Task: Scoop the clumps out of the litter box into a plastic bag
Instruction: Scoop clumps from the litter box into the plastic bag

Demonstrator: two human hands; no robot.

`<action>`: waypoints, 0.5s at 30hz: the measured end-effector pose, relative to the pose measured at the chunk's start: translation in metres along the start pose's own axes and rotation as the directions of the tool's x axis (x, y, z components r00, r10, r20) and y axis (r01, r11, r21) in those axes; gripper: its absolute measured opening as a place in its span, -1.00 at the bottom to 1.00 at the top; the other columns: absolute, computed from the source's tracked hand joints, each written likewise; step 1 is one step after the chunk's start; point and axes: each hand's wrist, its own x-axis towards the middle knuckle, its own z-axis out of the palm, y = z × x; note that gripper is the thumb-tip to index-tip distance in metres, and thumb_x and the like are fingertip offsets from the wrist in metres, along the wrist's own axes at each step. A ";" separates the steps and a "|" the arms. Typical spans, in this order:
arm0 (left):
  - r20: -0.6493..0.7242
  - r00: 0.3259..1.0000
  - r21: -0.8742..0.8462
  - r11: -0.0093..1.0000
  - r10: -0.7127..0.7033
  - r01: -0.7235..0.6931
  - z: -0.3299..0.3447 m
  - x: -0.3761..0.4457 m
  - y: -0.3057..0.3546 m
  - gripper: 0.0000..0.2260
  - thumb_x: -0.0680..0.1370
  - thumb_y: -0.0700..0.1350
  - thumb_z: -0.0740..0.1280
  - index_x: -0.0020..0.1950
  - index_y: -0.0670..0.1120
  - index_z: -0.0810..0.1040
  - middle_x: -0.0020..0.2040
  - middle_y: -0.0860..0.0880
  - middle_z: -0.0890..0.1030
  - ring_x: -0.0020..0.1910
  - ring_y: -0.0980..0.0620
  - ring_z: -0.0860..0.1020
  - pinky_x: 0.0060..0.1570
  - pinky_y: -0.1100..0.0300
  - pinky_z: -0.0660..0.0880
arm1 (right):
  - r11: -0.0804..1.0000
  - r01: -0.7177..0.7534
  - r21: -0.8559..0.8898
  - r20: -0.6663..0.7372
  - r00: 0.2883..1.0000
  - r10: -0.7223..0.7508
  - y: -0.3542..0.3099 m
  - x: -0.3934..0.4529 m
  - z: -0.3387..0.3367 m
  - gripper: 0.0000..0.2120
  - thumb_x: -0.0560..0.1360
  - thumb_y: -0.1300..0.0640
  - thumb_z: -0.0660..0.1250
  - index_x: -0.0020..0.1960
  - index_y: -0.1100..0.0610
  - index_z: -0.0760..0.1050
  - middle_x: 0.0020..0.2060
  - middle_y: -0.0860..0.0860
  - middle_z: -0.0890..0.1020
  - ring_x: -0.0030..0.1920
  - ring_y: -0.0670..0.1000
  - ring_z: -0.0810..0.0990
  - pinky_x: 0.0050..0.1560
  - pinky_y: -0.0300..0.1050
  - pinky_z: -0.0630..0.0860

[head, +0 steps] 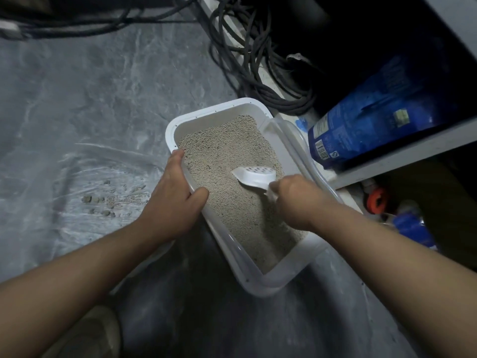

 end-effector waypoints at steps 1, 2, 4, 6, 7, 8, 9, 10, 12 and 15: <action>-0.002 1.000 0.006 1.000 0.003 -0.003 0.000 -0.001 0.000 -0.16 0.44 0.05 0.23 0.65 -0.04 -0.07 0.64 -0.10 0.18 0.57 -0.09 0.26 0.52 -0.15 0.28 | 0.999 -0.012 0.052 0.019 1.000 0.011 0.003 -0.006 0.000 -0.66 0.54 0.15 0.26 0.30 0.11 0.55 0.15 0.16 0.59 0.05 0.15 0.61 0.07 -0.01 0.57; -0.004 1.000 0.015 1.000 0.006 -0.006 -0.001 -0.002 -0.001 -0.17 0.44 0.06 0.22 0.65 -0.03 -0.07 0.64 -0.10 0.18 0.57 -0.10 0.27 0.51 -0.15 0.28 | 0.994 -0.031 0.101 0.037 0.999 0.028 0.007 -0.010 -0.001 -0.66 0.53 0.14 0.27 0.28 0.10 0.57 0.15 0.15 0.61 0.06 0.15 0.61 0.09 -0.04 0.57; -0.007 1.000 0.032 0.999 0.012 -0.012 -0.002 -0.003 -0.002 -0.16 0.44 0.08 0.21 0.65 -0.03 -0.07 0.65 -0.10 0.15 0.58 -0.10 0.25 0.52 -0.16 0.28 | 0.969 -0.103 0.227 0.083 0.993 0.086 0.017 -0.017 -0.003 -0.68 0.53 0.14 0.30 0.26 0.07 0.60 0.08 0.12 0.66 -0.03 0.11 0.64 -0.05 -0.10 0.55; -0.007 1.000 0.042 0.999 0.014 -0.014 -0.002 -0.004 -0.002 -0.15 0.43 0.10 0.20 0.66 -0.03 -0.08 0.66 -0.09 0.12 0.59 -0.10 0.22 0.53 -0.15 0.26 | 0.851 -0.227 0.473 0.148 0.973 0.177 0.026 -0.025 -0.001 -0.76 0.53 0.21 0.29 0.16 0.14 0.61 -0.12 0.14 0.65 -0.33 0.10 0.60 -0.36 -0.12 0.51; -0.006 1.000 0.045 0.999 0.015 -0.015 -0.003 -0.004 -0.002 -0.15 0.43 0.10 0.20 0.66 -0.03 -0.08 0.66 -0.09 0.12 0.59 -0.10 0.22 0.53 -0.15 0.26 | 0.740 -0.299 0.602 0.201 0.954 0.223 0.029 -0.030 0.001 -0.80 0.53 0.27 0.26 0.10 0.23 0.60 -0.19 0.19 0.62 -0.46 0.10 0.54 -0.46 -0.14 0.48; -0.005 1.000 0.046 0.999 0.015 -0.015 -0.003 -0.004 -0.002 -0.15 0.43 0.10 0.20 0.66 -0.03 -0.07 0.66 -0.09 0.12 0.59 -0.10 0.22 0.52 -0.15 0.26 | 0.622 -0.361 0.695 0.251 0.932 0.261 0.032 -0.035 0.002 -0.83 0.54 0.31 0.24 0.06 0.30 0.56 -0.20 0.24 0.61 -0.52 0.09 0.52 -0.50 -0.14 0.49; -0.004 1.000 0.049 0.999 0.017 -0.017 -0.003 -0.004 -0.002 -0.15 0.42 0.12 0.19 0.65 -0.03 -0.07 0.66 -0.09 0.12 0.59 -0.10 0.23 0.52 -0.15 0.26 | 0.530 -0.409 0.743 0.295 0.910 0.289 0.035 -0.039 0.003 -0.86 0.56 0.31 0.23 0.04 0.34 0.53 -0.19 0.28 0.62 -0.54 0.10 0.54 -0.51 -0.11 0.53; -0.004 1.000 0.053 0.998 0.019 -0.019 -0.004 -0.005 -0.002 -0.15 0.41 0.13 0.18 0.65 -0.03 -0.07 0.66 -0.09 0.12 0.59 -0.10 0.23 0.52 -0.15 0.26 | 0.465 -0.452 0.761 0.341 0.889 0.306 0.038 -0.043 0.005 -0.86 0.59 0.30 0.22 0.03 0.35 0.51 -0.19 0.30 0.63 -0.54 0.11 0.57 -0.50 -0.09 0.55; -0.004 1.000 0.055 0.998 0.018 -0.017 -0.005 -0.006 -0.003 -0.14 0.39 0.17 0.16 0.65 0.00 -0.06 0.66 -0.09 0.13 0.58 -0.10 0.24 0.52 -0.15 0.27 | 0.393 -0.518 0.760 0.425 0.853 0.302 0.040 -0.051 0.008 -0.86 0.62 0.28 0.18 0.03 0.33 0.48 -0.30 0.27 0.64 -0.54 0.11 0.58 -0.51 -0.12 0.54; -0.004 1.000 0.047 0.999 0.015 -0.015 -0.006 -0.007 -0.003 -0.10 0.35 0.21 0.13 0.65 0.01 -0.06 0.66 -0.07 0.14 0.58 -0.09 0.24 0.52 -0.14 0.26 | 0.361 -0.574 0.735 0.514 0.819 0.257 0.036 -0.058 0.013 -0.85 0.60 0.30 0.16 0.03 0.34 0.48 -0.43 0.17 0.60 -0.60 0.02 0.47 -0.62 -0.26 0.35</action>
